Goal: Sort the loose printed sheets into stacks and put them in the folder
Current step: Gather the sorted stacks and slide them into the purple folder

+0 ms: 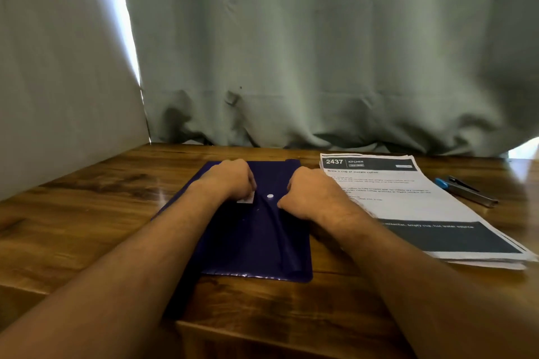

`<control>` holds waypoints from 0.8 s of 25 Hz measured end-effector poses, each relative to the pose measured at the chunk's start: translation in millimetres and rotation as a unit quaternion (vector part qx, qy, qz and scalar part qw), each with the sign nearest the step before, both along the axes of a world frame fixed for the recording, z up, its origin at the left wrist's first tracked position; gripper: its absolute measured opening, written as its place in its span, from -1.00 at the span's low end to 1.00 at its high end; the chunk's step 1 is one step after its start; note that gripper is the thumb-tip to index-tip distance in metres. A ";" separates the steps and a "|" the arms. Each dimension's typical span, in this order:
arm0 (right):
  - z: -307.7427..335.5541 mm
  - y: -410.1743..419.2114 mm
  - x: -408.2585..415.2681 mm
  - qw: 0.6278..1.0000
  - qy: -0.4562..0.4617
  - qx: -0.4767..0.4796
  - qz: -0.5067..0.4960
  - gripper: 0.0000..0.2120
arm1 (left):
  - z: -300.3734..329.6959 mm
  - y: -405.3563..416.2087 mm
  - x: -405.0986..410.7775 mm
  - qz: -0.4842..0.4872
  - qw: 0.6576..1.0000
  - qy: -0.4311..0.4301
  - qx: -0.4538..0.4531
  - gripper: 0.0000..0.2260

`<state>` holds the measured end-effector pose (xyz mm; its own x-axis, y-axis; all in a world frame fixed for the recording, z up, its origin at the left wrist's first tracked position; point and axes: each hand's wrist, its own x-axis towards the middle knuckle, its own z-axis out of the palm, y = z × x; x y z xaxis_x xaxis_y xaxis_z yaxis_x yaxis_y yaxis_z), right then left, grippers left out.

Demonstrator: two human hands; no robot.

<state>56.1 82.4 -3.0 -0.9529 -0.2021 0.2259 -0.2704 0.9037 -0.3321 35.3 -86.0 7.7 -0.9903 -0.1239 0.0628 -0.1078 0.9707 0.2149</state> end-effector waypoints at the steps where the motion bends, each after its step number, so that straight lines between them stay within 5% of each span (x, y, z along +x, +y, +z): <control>1: 1.2 -1.3 -1.9 1.000 -0.001 0.027 0.010 -0.54 | 6.2 0.2 -7.3 0.004 1.000 -0.010 -0.007 -0.84; 5: 7.7 -12.8 -4.9 0.993 0.044 0.108 0.009 -0.42 | 8.1 3.9 -31.1 0.039 0.999 0.034 -0.014 -0.82; 10: 7.3 -32.5 -9.0 0.985 0.068 0.156 0.016 -0.59 | -19.4 -7.0 -40.0 0.031 0.986 0.078 0.142 -0.84; 16: 3.9 -45.2 -12.7 0.972 0.140 0.184 0.040 -0.76 | -0.1 -15.3 -16.0 -0.052 0.986 -0.071 0.142 -0.54; 20: -0.9 -34.4 -23.5 0.992 0.100 0.074 0.003 -0.74 | 1.7 -17.3 -7.7 -0.070 0.971 -0.155 0.165 -0.19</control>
